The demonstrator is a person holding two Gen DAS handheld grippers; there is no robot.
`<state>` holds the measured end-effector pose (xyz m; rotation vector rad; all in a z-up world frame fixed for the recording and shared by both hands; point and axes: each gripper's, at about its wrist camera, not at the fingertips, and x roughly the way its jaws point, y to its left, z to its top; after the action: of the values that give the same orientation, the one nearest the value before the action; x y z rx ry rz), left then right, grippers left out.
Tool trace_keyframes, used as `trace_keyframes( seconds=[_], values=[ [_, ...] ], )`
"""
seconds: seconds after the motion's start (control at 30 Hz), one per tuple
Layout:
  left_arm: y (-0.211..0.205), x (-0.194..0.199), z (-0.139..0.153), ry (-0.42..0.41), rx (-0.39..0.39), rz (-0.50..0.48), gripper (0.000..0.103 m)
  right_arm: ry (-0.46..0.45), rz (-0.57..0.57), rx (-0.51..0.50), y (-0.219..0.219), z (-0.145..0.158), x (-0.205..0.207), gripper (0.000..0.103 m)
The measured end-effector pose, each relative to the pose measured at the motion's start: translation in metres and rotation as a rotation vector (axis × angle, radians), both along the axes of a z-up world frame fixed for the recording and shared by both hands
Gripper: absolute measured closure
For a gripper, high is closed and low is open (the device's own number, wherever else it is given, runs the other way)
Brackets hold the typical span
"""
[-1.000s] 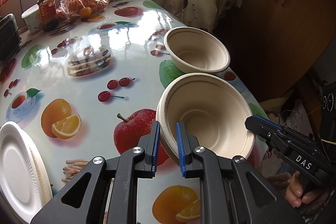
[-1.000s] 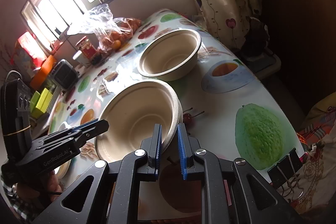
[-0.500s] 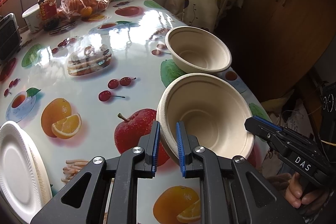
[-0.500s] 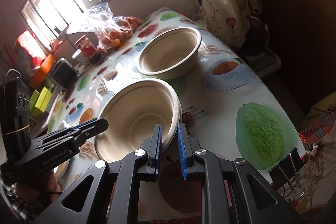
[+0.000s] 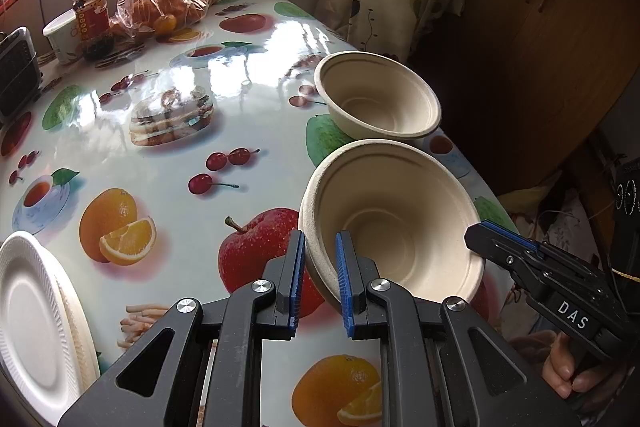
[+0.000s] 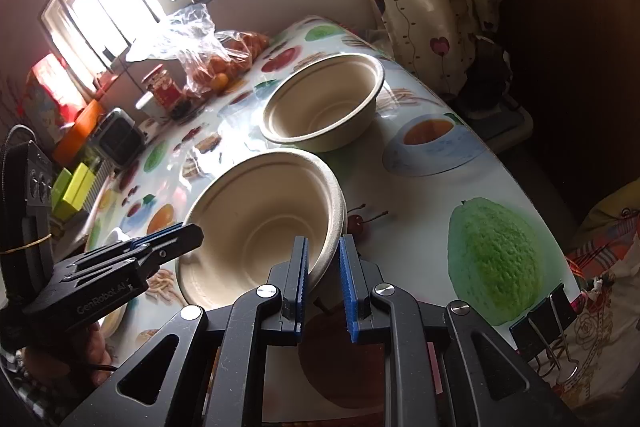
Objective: Organize plates and bowls
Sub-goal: 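Lower the held bowls into the bowls beneath with both grippers, then open the left gripper to release its bowl while the right gripper releases its bowl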
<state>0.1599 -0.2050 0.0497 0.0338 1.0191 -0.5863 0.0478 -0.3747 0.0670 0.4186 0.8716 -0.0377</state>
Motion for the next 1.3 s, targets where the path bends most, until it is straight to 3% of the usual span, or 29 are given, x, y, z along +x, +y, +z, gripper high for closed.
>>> trace_keyframes(
  seconds=[1.13,1.3],
  values=[
    [-0.0034,-0.0007,-0.0021,-0.004,0.011,-0.009,0.076,-0.001,0.000,-0.006,0.0002,0.0003,0.0005,0.086],
    [-0.0034,-0.0015,-0.0024,-0.002,0.015,-0.007,0.072,0.003,0.002,-0.007,-0.0006,-0.0005,0.0025,0.077]
  ],
)
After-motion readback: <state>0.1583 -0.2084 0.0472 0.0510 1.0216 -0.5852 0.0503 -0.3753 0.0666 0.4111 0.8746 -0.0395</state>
